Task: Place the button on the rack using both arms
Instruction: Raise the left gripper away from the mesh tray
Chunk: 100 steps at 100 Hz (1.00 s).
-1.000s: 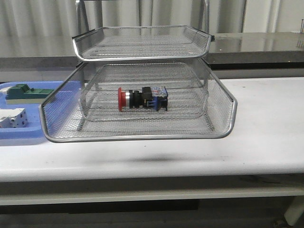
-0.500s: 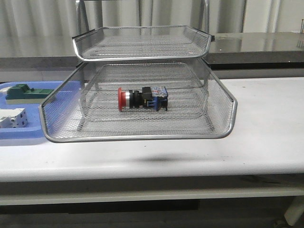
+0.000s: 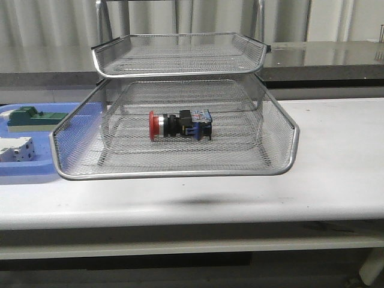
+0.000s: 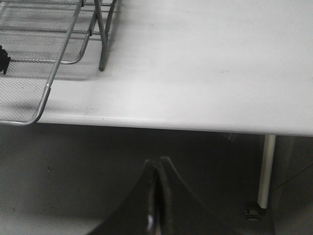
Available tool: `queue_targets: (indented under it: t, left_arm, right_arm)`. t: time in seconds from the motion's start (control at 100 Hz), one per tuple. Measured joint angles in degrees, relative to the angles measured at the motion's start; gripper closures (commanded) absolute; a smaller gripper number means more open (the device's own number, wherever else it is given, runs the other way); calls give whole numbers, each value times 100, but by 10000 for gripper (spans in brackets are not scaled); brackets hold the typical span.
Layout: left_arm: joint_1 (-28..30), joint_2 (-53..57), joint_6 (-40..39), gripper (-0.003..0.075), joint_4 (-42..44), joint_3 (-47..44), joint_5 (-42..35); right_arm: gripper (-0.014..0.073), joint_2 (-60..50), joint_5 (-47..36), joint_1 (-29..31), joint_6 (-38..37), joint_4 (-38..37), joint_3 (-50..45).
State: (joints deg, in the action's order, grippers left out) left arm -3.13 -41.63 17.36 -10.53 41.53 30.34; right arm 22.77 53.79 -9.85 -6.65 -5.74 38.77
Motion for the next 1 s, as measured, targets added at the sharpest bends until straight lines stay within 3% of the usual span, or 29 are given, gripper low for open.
queue_targets:
  t: [0.56, 1.0]
  left_arm:
    - [0, 1279, -21, 149, -735, -2152, -2294]
    - [0, 1287, -21, 160, -799, -2278, -2516]
  right_arm:
    - [662, 0, 0, 0, 0, 0, 0]
    - [662, 0, 0, 0, 0, 0, 0]
